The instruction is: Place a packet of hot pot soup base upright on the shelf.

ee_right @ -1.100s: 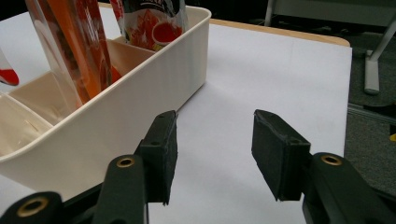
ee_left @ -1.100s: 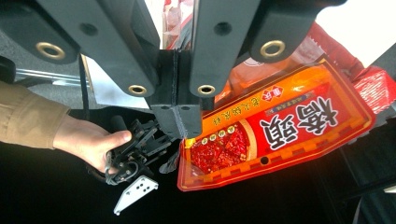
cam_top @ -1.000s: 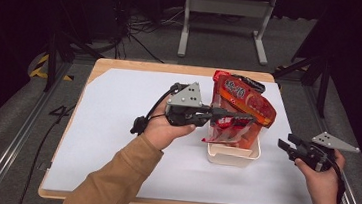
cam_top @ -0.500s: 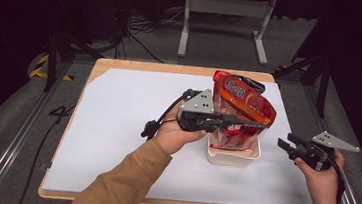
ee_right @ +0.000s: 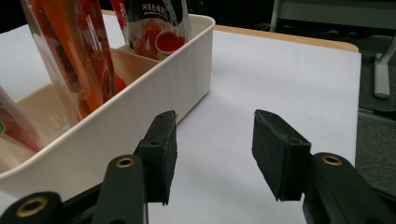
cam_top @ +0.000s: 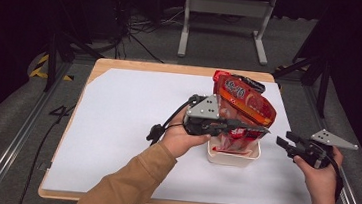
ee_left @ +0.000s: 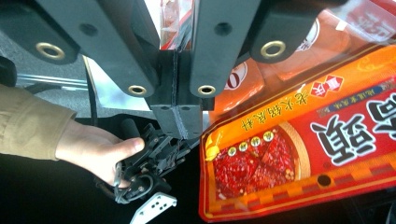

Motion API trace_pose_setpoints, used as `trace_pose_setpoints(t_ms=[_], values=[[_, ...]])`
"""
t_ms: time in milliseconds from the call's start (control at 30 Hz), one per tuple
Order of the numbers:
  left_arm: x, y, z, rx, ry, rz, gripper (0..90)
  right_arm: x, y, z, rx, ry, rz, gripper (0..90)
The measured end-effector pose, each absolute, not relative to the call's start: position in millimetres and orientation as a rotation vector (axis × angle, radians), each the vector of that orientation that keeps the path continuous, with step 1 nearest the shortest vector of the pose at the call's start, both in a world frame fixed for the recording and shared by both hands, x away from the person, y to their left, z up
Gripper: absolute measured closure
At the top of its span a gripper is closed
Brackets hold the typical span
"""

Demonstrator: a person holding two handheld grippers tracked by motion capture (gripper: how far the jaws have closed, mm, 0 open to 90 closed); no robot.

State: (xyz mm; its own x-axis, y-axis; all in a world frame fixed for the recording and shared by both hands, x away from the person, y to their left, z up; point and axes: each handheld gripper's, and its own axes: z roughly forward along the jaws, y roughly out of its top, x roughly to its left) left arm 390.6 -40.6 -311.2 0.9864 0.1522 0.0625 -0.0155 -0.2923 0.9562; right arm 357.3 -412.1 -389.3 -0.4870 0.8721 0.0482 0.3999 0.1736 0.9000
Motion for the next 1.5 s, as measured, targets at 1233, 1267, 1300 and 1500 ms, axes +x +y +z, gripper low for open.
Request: trace_pose_setpoints(t_ms=[1233, 1267, 1300, 1500], values=[[398.3, -38.5, -349.4, 1.937, 0.178, 0.173, 88.3, 363.9, -406.4, -392.0, 1.193, 1.997, 1.27, 48.5], [398.7, -38.0, -349.9, 1.939, 0.187, 0.172, 88.2, 364.0, -406.3, -392.0, 1.193, 1.997, 1.27, 48.5], [399.2, -37.5, -350.2, 1.946, 0.189, 0.173, 88.2, 364.1, -406.4, -392.1, 1.191, 1.997, 1.27, 48.4], [402.2, -33.9, -354.5, 1.957, 0.214, 0.157, 86.6, 364.5, -406.7, -392.0, 1.192, 1.994, 1.27, 48.3]])
